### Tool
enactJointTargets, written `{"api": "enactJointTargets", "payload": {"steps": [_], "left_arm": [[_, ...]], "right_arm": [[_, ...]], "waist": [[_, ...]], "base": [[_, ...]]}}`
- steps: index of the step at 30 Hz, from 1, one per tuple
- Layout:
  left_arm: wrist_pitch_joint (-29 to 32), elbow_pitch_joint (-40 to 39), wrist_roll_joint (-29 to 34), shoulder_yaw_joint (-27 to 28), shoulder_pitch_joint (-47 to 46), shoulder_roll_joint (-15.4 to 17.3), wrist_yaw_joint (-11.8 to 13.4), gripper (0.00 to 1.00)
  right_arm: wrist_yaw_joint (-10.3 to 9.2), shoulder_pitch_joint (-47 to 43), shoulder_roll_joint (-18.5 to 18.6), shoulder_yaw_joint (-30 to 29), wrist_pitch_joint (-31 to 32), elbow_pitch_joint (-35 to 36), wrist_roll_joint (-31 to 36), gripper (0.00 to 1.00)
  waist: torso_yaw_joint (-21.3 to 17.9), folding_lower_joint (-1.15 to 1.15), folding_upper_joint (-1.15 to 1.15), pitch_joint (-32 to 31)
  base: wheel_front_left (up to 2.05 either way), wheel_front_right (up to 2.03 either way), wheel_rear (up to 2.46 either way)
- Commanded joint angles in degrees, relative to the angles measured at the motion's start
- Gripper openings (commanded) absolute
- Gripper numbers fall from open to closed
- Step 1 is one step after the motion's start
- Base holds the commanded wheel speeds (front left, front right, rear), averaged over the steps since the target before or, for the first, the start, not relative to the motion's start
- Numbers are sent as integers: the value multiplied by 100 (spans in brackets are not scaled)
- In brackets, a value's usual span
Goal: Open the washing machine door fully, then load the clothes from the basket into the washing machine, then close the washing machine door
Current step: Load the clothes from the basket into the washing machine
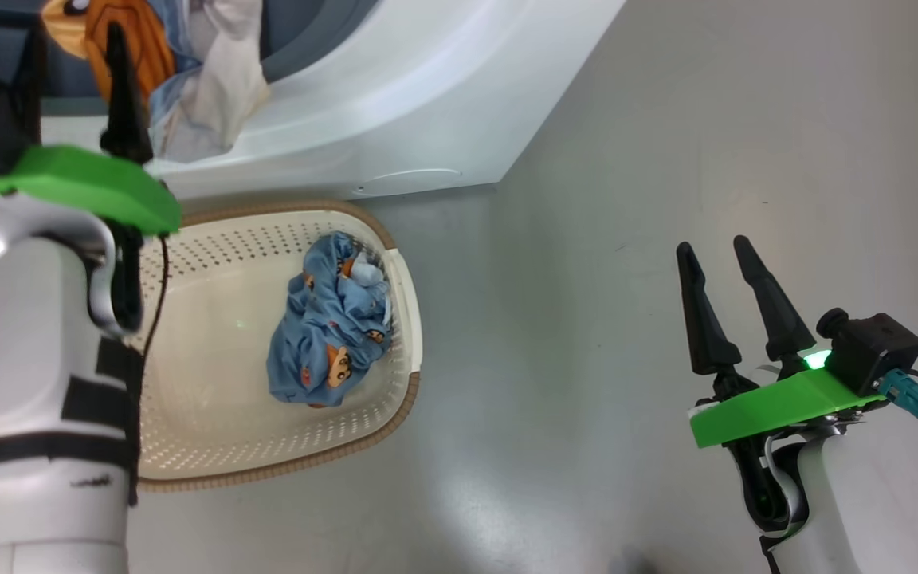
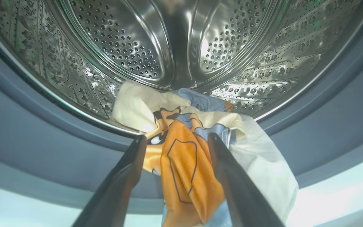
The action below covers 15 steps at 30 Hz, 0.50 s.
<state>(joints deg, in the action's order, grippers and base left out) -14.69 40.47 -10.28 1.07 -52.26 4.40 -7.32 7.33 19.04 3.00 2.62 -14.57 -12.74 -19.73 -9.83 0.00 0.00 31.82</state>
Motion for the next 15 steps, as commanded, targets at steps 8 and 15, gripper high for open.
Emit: {"api": "enactJointTargets", "payload": {"steps": [8, 15], "left_arm": [[-31, -821, 176, 162, 955, 49, -14, 100], [-31, -1383, 122, 306, 1803, -27, -15, 100]], "right_arm": [[16, -165, 34, -19, -43, 164, 91, 100], [16, -183, 62, -39, -43, 156, 103, 100]], "waist": [[171, 0, 0, -2], [187, 0, 0, -59]], "base": [[0, 0, 0], [0, 0, 0]]}}
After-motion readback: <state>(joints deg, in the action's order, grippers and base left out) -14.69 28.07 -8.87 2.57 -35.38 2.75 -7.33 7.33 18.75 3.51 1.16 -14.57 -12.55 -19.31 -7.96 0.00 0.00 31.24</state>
